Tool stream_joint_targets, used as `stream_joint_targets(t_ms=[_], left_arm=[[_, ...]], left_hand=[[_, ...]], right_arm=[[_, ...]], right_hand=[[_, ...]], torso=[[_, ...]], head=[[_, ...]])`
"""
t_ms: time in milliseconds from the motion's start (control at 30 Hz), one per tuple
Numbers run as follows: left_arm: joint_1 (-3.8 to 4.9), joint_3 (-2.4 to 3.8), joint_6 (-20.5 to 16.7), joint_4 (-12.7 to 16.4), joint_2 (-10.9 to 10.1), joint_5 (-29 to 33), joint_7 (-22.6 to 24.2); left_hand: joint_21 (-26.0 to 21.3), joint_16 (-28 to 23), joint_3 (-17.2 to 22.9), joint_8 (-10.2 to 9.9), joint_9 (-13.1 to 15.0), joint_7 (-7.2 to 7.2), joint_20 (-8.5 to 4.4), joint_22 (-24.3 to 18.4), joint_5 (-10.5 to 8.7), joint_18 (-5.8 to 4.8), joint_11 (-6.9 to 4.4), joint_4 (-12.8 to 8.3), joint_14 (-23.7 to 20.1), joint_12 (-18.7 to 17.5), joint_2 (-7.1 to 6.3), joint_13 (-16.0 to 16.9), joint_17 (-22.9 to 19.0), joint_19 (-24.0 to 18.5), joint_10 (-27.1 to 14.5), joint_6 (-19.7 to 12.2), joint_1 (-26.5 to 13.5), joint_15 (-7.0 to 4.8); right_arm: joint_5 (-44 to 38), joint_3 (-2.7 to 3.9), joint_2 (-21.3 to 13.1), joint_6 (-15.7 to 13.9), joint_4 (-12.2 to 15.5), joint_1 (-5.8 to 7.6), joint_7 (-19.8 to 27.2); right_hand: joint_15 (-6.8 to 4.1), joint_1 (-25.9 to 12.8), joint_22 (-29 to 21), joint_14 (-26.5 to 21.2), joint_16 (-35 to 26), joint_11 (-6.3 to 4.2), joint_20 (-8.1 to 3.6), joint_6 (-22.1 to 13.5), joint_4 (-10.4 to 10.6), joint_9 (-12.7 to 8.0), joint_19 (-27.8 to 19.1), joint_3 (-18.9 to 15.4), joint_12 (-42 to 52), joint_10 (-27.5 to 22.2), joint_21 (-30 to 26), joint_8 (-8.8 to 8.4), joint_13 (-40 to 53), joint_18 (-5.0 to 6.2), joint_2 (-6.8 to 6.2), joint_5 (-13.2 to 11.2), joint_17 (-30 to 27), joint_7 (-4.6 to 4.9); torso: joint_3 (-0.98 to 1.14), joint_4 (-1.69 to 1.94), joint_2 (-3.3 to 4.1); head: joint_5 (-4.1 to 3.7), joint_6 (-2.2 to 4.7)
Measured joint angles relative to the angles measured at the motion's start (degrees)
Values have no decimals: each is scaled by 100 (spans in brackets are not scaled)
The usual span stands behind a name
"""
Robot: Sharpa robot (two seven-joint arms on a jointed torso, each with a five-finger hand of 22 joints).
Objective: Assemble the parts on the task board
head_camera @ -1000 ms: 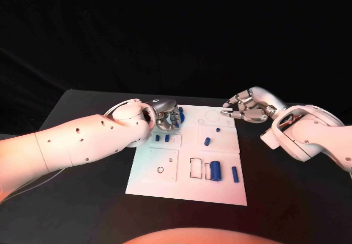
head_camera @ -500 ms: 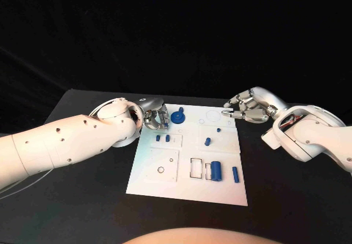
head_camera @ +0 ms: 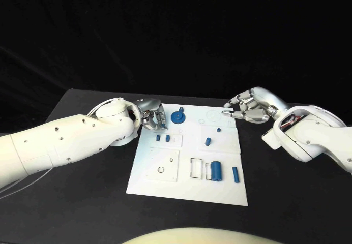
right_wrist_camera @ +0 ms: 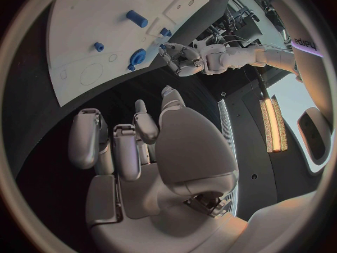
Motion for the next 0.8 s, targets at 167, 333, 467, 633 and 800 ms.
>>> stream_joint_targets(t_ms=[167, 333, 467, 633, 800], left_arm=[[-2, 0, 19, -56, 76, 7, -2], [-3, -1, 28, -133, 148, 14, -3], [-3, -2, 34, -188, 184, 17, -5], [-3, -3, 58, -239, 225, 20, -9], [-4, -4, 96, -282, 270, 22, -14]], left_hand=[[0, 0, 0, -1, -1, 0, 0, 5, 0, 0, 0, 0, 0, 0, 0, 0, 0, 0, 0, 0, 0, 0], [0, 0, 0, -1, -2, 0, 0, 5, 0, 0, 0, 0, 0, 0, 0, -5, 0, 0, 0, -1, 0, 0], [0, 0, 0, -2, -3, -1, 0, 4, 0, 0, 0, 0, 0, 0, 0, -5, 0, 0, 0, -1, 0, 0], [0, 0, 0, -9, -4, -1, 0, 4, 0, -1, 0, 0, 0, 0, 0, -5, 1, 0, 0, -2, 0, 0], [-1, 0, 16, -12, -9, -1, 0, 3, 0, 0, 0, 16, 0, 0, 0, -5, 1, 0, 0, -2, 0, 0]], right_arm=[[-2, 0, 3, 0, 0, 0, 0], [-5, 0, 6, 0, 2, 0, 0], [-7, 0, 8, 0, 4, 0, -1], [-9, 0, 8, 0, 6, 0, -2], [-11, 0, 9, 0, 8, 0, -2]], right_hand=[[0, 0, 0, 0, 0, 0, 0, 0, 0, 0, 0, 0, 0, 0, 0, 0, 0, 0, 0, 0, 0, 0], [0, 0, -1, 0, 0, 0, 0, 0, 0, 0, 0, 0, 0, 0, 0, 0, -1, 0, 0, 0, -1, 0], [0, 0, -1, 0, 0, 0, 0, 0, 0, 0, 0, 0, 0, 0, 0, 0, -1, 0, 0, 0, -1, 0], [0, 0, -1, 0, 0, 0, 0, 0, 0, 0, 0, 0, 0, 0, 0, 0, -1, 0, 0, 0, -1, 0], [0, 0, -2, 0, 0, 0, 0, 0, 0, 0, 0, 0, 0, 0, 0, 0, -1, 0, 0, 0, -1, 0]], torso=[[4, 0, 3], [5, -1, 3], [5, -2, 4], [5, 0, 4], [4, 3, 3]], head=[[1, 2], [-7, 3], [-10, -2], [-15, -12], [-15, -18]])
